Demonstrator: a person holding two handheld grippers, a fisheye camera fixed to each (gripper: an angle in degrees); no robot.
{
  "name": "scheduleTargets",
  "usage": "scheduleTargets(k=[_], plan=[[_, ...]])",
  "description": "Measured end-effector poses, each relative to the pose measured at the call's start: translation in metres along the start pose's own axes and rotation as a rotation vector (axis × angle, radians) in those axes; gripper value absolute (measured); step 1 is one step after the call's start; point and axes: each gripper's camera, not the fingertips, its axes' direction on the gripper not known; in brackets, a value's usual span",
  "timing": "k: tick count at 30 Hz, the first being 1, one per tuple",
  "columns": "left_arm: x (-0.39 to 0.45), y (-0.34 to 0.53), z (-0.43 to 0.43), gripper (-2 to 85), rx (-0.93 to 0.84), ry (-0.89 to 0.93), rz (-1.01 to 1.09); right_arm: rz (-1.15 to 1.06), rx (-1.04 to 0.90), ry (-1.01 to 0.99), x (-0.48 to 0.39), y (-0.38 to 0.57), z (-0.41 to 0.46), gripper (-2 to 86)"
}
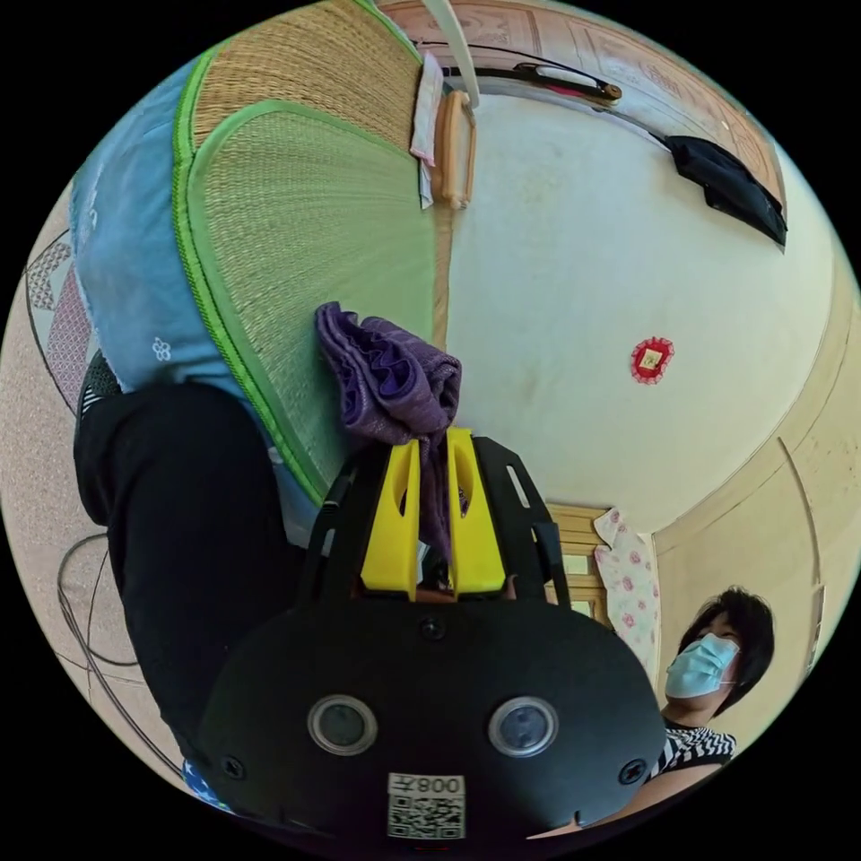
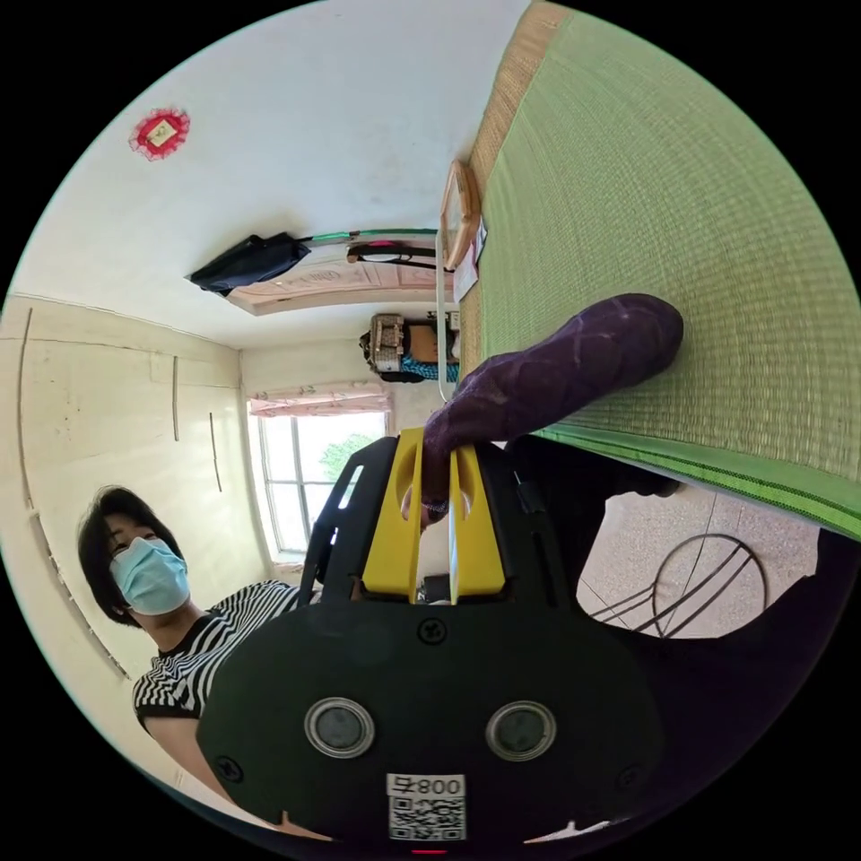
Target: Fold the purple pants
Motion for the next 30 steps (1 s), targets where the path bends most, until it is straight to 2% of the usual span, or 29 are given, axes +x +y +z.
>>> scheduleTargets(k=[6, 12, 18, 20, 25, 30], plan=[[0.073, 0.014, 0.1, 5.8, -0.107, -0.015, 0.031, -0.02, 0.122, -0.053, -0.03, 0.043, -0.085, 2.0], [0.165, 0.024, 0.256, 5.6, -0.308, -0.059, 0.11, -0.055, 0.294, -0.07, -0.069, 0.077, -0.199, 1.6], [0.282, 0.054, 0.48, 5.5, -0.557, -0.027, 0.245, -0.17, 0.513, 0.016, -0.145, 0.103, -0.359, 1.0], [0.334, 0.079, 0.58, 5.5, -0.652, 0.022, 0.31, -0.238, 0.615, 0.081, -0.187, 0.116, -0.43, 0.9], [0.434, 0.147, 0.769, 5.5, -0.833, 0.131, 0.459, -0.371, 0.83, 0.216, -0.262, 0.159, -0.554, 1.0], [0.478, 0.216, 0.927, 5.7, -1.019, 0.085, 0.572, -0.354, 0.994, 0.29, -0.262, 0.206, -0.629, 1.4]])
